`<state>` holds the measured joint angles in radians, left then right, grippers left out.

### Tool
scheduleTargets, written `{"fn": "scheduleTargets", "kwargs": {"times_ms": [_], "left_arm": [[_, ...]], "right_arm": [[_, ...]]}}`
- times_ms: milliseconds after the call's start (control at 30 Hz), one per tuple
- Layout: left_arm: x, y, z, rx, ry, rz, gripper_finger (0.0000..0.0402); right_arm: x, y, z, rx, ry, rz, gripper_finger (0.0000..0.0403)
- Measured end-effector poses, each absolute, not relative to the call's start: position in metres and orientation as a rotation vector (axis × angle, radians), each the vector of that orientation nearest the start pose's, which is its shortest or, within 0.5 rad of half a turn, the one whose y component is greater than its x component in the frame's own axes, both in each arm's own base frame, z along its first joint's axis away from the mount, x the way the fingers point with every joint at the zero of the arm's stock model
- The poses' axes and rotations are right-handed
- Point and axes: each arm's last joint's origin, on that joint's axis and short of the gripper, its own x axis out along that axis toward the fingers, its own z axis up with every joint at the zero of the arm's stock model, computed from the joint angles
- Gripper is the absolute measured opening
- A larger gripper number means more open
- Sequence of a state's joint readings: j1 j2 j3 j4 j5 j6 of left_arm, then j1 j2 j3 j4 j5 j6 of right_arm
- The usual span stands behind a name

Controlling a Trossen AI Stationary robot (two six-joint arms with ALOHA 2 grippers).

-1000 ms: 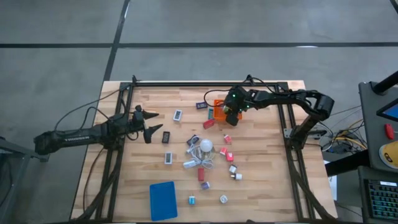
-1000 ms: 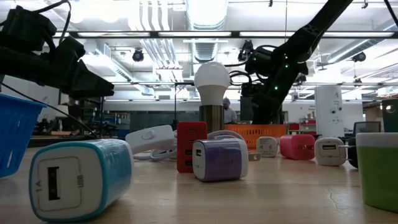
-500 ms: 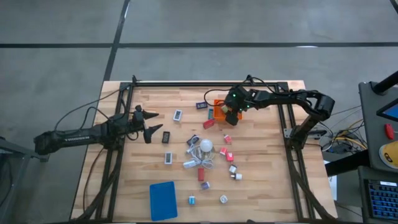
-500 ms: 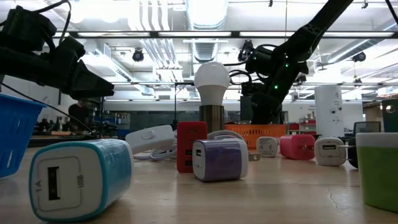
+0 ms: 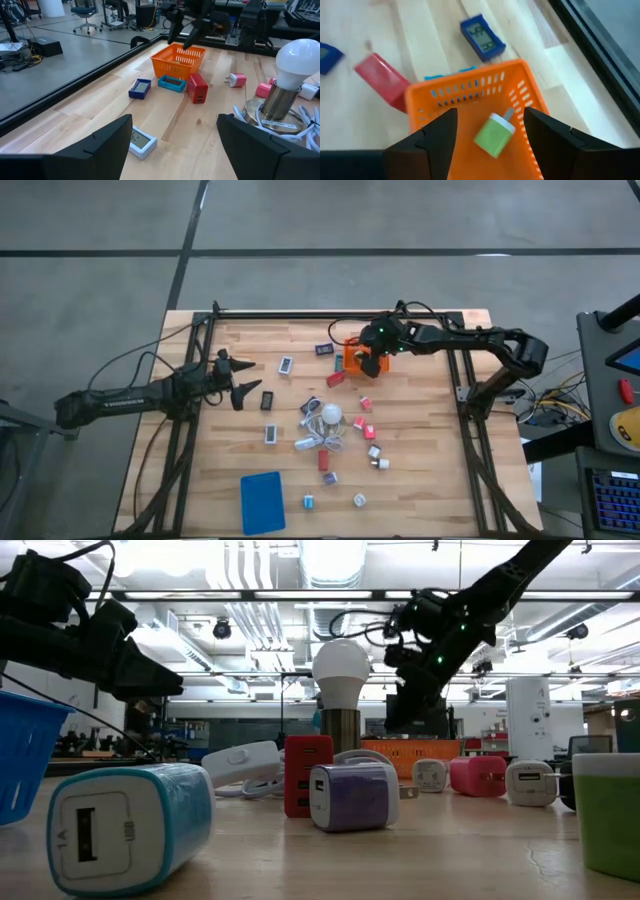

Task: Pick & Place Office items
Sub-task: Put the top pink charger adapter into the orange bin

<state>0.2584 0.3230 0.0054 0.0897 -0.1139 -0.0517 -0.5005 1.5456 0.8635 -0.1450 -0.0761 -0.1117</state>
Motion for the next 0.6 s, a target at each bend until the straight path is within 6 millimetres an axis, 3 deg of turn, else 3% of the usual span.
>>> {"fn": "scheduleTargets", "kwargs": {"times_ms": [367, 600], "left_arm": [[0.111, 0.033, 0.146, -0.068, 0.221, 0.377, 0.0300], [0.111, 0.033, 0.146, -0.068, 0.223, 0.377, 0.0300]], "right_arm": [[0.269, -0.089, 0.207, 0.227, 0.874, -0.255, 0.0226], [0.272, -0.052, 0.205, 0.294, 0.942, -0.225, 0.0226]]}}
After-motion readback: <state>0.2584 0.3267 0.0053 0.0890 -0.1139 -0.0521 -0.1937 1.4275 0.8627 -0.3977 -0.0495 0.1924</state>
